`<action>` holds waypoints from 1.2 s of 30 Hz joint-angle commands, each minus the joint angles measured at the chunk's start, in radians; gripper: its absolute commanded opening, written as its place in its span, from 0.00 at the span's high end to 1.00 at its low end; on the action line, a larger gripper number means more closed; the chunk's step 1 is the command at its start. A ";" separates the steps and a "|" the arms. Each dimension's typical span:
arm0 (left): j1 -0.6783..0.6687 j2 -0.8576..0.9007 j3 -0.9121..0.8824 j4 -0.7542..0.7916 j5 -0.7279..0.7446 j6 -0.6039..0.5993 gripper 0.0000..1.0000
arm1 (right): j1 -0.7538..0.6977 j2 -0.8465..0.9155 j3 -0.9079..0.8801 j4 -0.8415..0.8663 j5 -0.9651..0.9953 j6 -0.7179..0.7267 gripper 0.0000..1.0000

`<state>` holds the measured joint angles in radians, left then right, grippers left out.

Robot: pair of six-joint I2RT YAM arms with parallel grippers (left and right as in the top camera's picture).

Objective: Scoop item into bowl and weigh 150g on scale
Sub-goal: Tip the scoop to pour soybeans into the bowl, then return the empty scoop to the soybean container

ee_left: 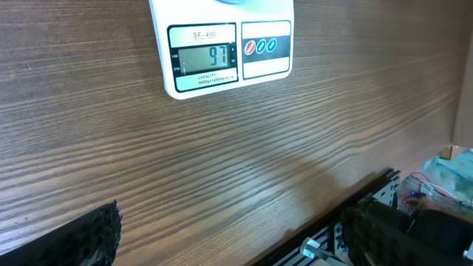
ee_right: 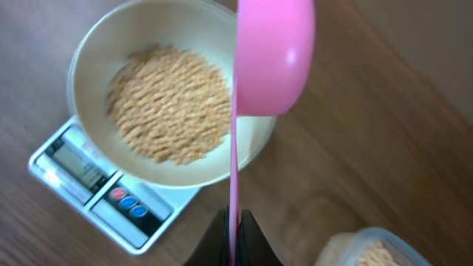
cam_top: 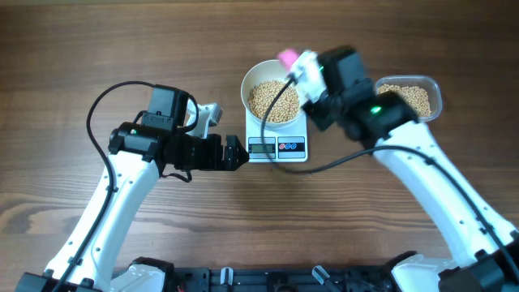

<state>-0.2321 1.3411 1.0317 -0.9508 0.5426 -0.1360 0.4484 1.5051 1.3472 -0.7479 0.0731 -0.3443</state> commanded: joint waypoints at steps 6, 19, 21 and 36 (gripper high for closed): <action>-0.001 0.002 0.000 -0.001 -0.010 -0.002 0.00 | -0.377 -0.024 0.126 -0.180 -0.209 0.029 0.96; -0.001 0.002 0.000 0.000 -0.010 -0.002 0.00 | -0.743 -0.005 0.119 -0.308 -0.251 0.020 0.96; -0.001 0.002 0.000 0.000 -0.010 -0.002 0.00 | -0.742 0.014 0.110 -0.306 -0.203 0.021 0.96; -0.001 0.002 0.000 0.000 -0.010 -0.002 0.00 | -0.717 0.155 0.098 -0.302 0.048 0.105 0.96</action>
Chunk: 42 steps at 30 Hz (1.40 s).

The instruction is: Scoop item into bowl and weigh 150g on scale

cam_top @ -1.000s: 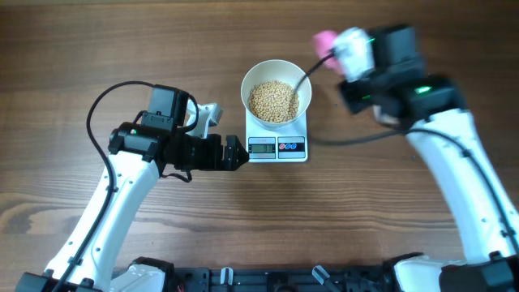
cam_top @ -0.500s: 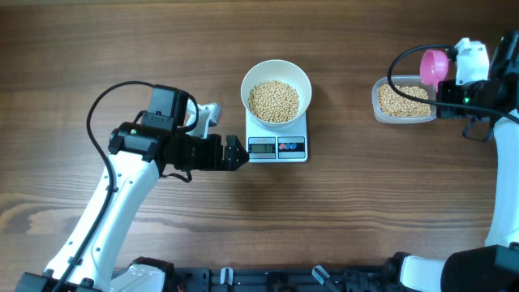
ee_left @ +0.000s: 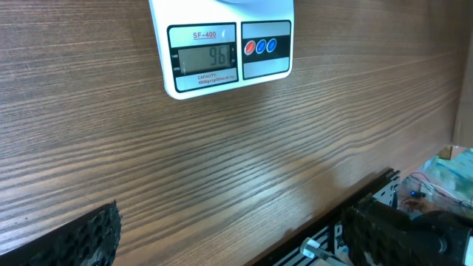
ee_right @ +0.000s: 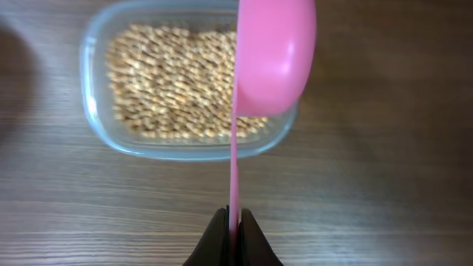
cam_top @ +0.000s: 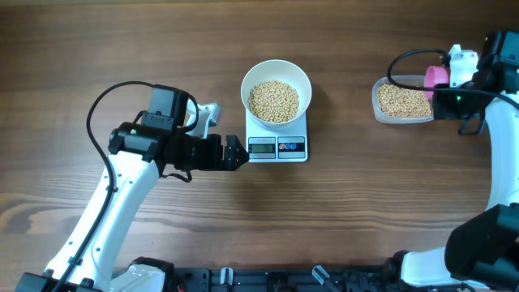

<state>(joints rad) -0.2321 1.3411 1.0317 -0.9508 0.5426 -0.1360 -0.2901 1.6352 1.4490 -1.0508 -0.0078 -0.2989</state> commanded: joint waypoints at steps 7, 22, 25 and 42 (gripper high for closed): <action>-0.001 0.002 0.000 0.000 -0.010 -0.002 0.00 | 0.085 0.030 -0.014 0.006 0.178 0.111 0.96; -0.001 0.002 0.000 0.000 -0.010 -0.002 0.00 | 0.166 0.031 -0.108 0.084 0.267 0.126 0.96; -0.001 0.002 0.000 -0.001 -0.010 -0.002 0.00 | 0.166 0.033 -0.140 0.095 0.269 0.122 0.96; -0.001 0.002 0.000 0.000 -0.010 -0.002 0.00 | 0.167 0.035 -0.186 0.124 0.184 0.140 0.96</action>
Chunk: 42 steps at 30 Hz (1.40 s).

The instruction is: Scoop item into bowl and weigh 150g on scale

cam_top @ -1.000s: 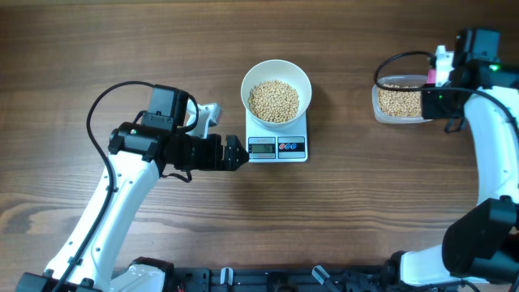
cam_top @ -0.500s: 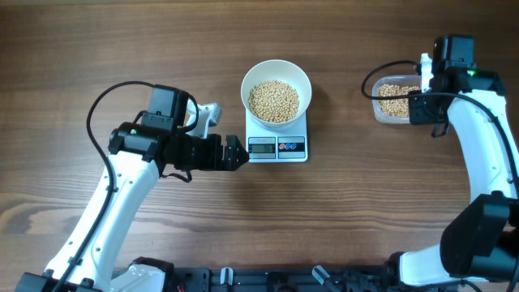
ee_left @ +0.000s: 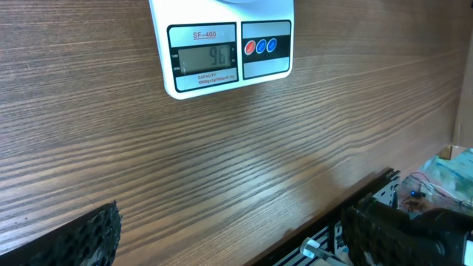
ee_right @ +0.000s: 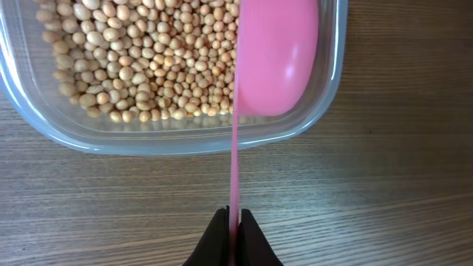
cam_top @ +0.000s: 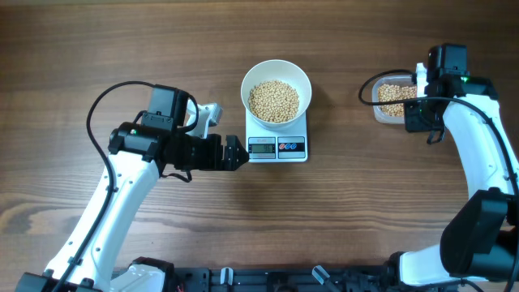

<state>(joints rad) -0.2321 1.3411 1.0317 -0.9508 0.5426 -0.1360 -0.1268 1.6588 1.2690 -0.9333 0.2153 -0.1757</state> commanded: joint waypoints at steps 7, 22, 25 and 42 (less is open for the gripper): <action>-0.001 0.002 0.000 0.000 -0.010 -0.002 0.00 | 0.003 0.029 -0.014 0.008 -0.141 0.018 0.96; -0.002 0.002 0.000 -0.001 -0.010 -0.002 0.00 | 0.003 0.043 -0.014 0.010 -0.297 0.019 0.96; -0.001 0.002 0.000 -0.001 -0.010 -0.002 0.00 | 0.003 0.043 -0.014 0.009 -0.311 0.021 0.96; -0.001 0.002 0.000 -0.001 -0.010 -0.002 0.00 | -0.164 0.043 -0.014 0.031 -0.610 0.018 0.96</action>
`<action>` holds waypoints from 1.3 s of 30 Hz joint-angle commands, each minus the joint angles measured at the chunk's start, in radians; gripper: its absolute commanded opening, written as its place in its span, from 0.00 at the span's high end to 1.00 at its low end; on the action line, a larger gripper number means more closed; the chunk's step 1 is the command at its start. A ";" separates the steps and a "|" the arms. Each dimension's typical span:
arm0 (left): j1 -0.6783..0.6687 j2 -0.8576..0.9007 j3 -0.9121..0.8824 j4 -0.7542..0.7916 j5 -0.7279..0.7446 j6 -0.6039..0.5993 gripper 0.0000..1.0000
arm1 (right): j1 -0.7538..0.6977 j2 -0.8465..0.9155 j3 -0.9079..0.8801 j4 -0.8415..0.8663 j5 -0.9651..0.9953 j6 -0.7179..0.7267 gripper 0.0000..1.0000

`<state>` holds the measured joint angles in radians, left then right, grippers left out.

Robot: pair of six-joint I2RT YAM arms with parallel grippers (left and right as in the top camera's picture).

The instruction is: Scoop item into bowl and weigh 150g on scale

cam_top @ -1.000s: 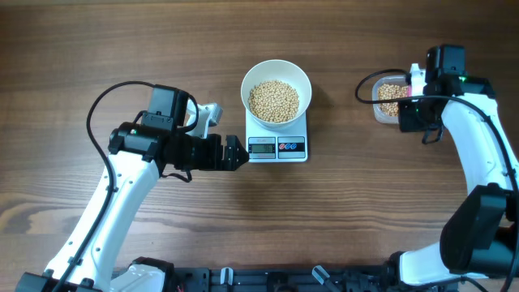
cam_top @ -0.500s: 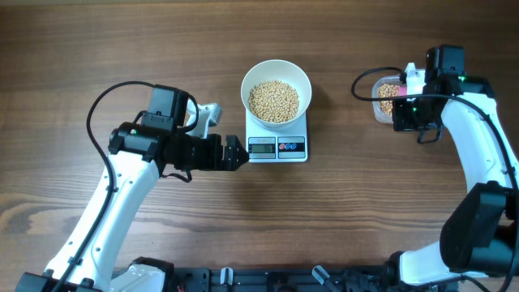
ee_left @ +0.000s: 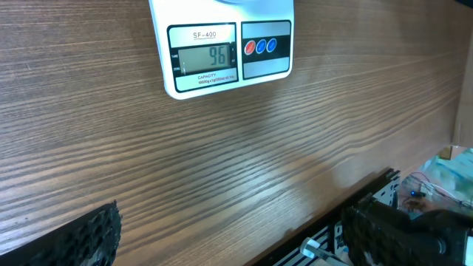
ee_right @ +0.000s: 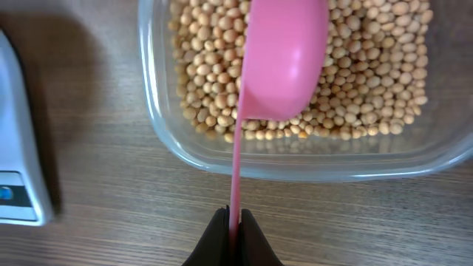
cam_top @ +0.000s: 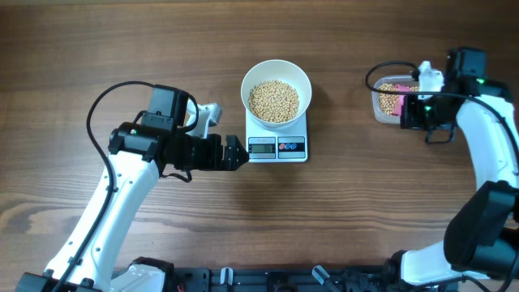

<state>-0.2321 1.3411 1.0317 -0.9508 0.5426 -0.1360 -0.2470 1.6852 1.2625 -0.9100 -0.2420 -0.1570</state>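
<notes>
A white bowl (cam_top: pixel 276 91) part-filled with soybeans sits on the small white scale (cam_top: pixel 277 147), whose display (ee_left: pixel 207 57) reads 96. At the right stands a clear container (ee_right: pixel 167 140) of soybeans (ee_right: pixel 369 81). My right gripper (ee_right: pixel 233 219) is shut on the handle of a pink scoop (ee_right: pixel 284 59), whose bowl sits over the beans in the container. My left gripper (cam_top: pixel 233 153) hangs open just left of the scale, nothing between its fingers (ee_left: pixel 92 233).
Brown wooden table (cam_top: pixel 162 49) all round. The table's front edge and a black frame (ee_left: pixel 369 196) show in the left wrist view. A black cable (cam_top: pixel 381 73) loops by the container.
The right gripper shifted with the scoop, so the scoop bowl now lies further in over the beans and the scale's edge shows at left. Left arm and scale reading are unchanged.
The right gripper held the pink scoop at the bowl's rim on the scale, which read 97. Then it held the scoop beside the bean container at the right, scale reading 96. It then stood over the container's edge, and now over the beans.
</notes>
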 commanded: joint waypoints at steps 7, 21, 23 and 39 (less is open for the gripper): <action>-0.001 0.002 0.000 0.000 -0.010 -0.002 0.00 | -0.105 0.026 -0.008 -0.010 -0.206 -0.001 0.96; -0.001 0.002 0.000 -0.001 -0.010 -0.002 0.00 | -0.115 0.077 -0.014 -0.022 -0.288 -0.001 0.96; -0.001 0.002 0.000 -0.001 -0.010 -0.002 0.00 | -0.116 0.077 -0.014 -0.023 -0.346 -0.001 0.96; -0.001 0.002 0.000 -0.001 -0.010 -0.002 0.00 | -0.143 0.077 -0.014 -0.037 -0.389 -0.001 0.96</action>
<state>-0.2321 1.3411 1.0317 -0.9508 0.5426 -0.1360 -0.3721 1.7489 1.2625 -0.9428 -0.5636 -0.1566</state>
